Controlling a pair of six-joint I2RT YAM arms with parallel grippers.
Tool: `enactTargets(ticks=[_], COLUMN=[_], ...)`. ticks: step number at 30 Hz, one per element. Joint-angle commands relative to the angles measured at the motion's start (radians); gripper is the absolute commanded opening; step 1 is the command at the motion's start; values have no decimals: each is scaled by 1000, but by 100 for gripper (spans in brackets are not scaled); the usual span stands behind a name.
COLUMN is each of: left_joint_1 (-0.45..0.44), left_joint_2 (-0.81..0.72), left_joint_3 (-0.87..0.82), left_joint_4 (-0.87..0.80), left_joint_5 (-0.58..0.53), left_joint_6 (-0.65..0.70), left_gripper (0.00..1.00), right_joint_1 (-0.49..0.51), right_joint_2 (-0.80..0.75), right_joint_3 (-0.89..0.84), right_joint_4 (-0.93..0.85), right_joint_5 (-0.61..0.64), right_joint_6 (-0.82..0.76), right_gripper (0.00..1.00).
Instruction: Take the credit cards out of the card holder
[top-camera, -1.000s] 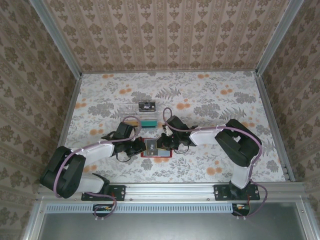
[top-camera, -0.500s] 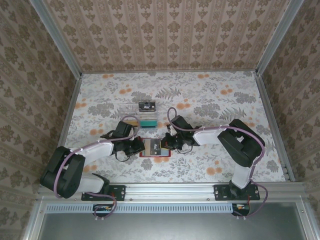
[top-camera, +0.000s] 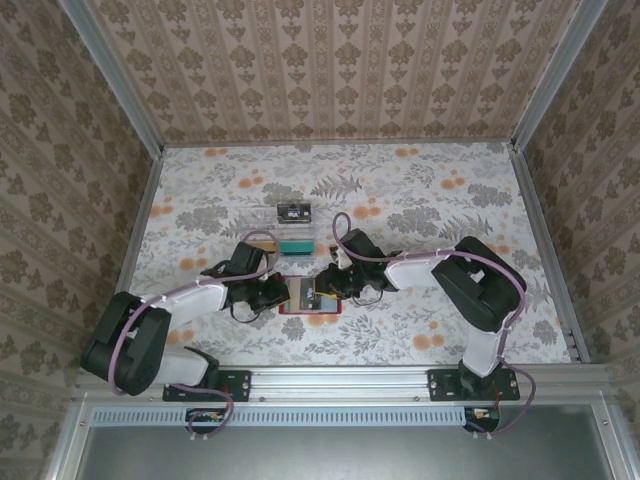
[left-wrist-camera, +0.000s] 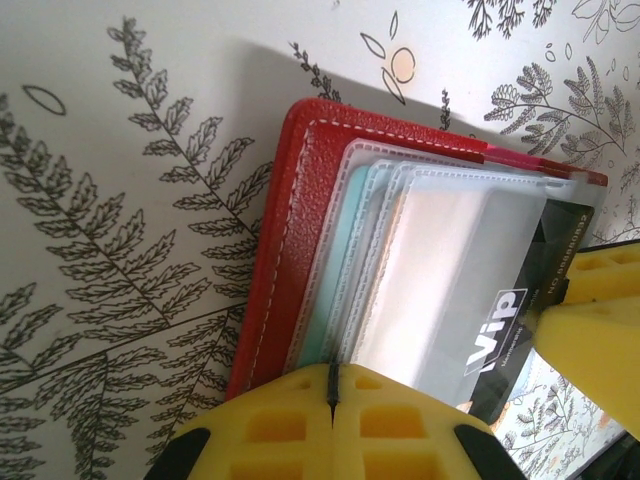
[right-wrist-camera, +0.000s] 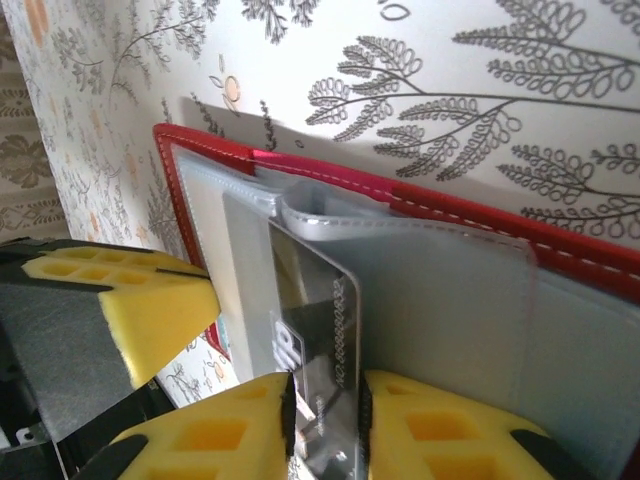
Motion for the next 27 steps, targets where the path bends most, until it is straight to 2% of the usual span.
enactTargets(ticks=[1, 6, 22, 23, 26, 27], left_joint_1=[6, 9, 40, 40, 40, 40], left_joint_2=[44, 44, 37, 27, -22, -43], left_joint_3=[-30, -27, 13, 22, 58, 73], left_joint_4=[-111, -124, -149, -150, -156, -164], left_joint_5=[-77, -86, -58, -42, -16, -11], left_joint_6=[20, 28, 64, 62, 46, 39], left_gripper=[0, 0, 0, 1, 27, 31], right_joint_1=[4, -8, -131, -133, -134, -135], right_joint_2=[37, 12, -163, -177, -216, -225], right_joint_3=[7, -6, -101, -95, -67, -53], right_joint_4=[-12, -43, -126, -129, -155, -168], right_joint_5=[16, 27, -28, -39, -56, -60], right_joint_6=[4, -15, -119, -124, -143, -152], right_gripper=[17, 3, 1, 1, 0, 0])
